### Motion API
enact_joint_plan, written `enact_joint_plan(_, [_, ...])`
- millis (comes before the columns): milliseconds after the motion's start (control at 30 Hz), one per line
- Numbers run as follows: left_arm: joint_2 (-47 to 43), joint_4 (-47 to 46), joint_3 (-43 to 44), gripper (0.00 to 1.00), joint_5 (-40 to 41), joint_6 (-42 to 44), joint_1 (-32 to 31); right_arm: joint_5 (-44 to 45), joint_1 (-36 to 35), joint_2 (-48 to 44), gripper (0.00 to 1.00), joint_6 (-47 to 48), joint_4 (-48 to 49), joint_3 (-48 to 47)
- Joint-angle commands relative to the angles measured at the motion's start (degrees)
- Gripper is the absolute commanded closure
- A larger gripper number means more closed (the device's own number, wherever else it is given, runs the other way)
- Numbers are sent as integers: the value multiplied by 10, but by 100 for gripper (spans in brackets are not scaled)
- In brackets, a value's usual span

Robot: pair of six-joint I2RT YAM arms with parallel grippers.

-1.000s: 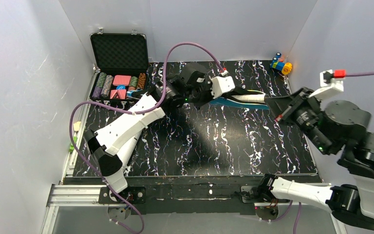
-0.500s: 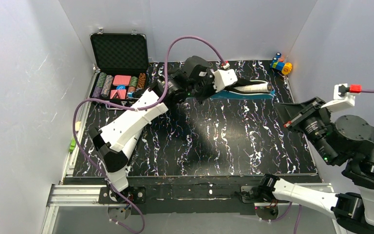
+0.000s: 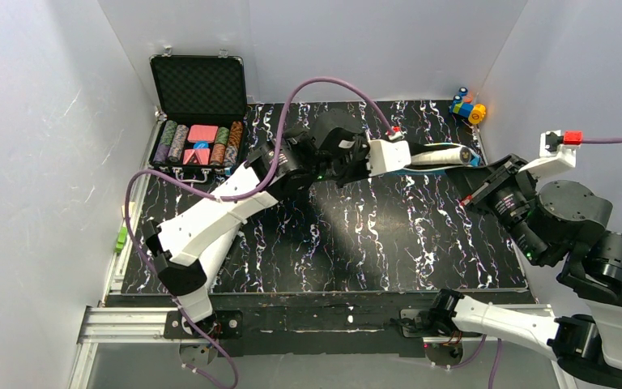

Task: Pack up the badminton gear

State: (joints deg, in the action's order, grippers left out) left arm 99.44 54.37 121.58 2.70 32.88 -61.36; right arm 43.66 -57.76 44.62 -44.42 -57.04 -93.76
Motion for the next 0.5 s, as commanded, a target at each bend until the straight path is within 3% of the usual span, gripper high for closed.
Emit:
enact_joint_plan(0, [-55,-33,-41,100,42,31,1,6,1,-5,99,-4,3,-15])
enact_joint_plan(467, [-60,-65,-16,100,96,132,-46,-84,1,20,99,-82,21,105])
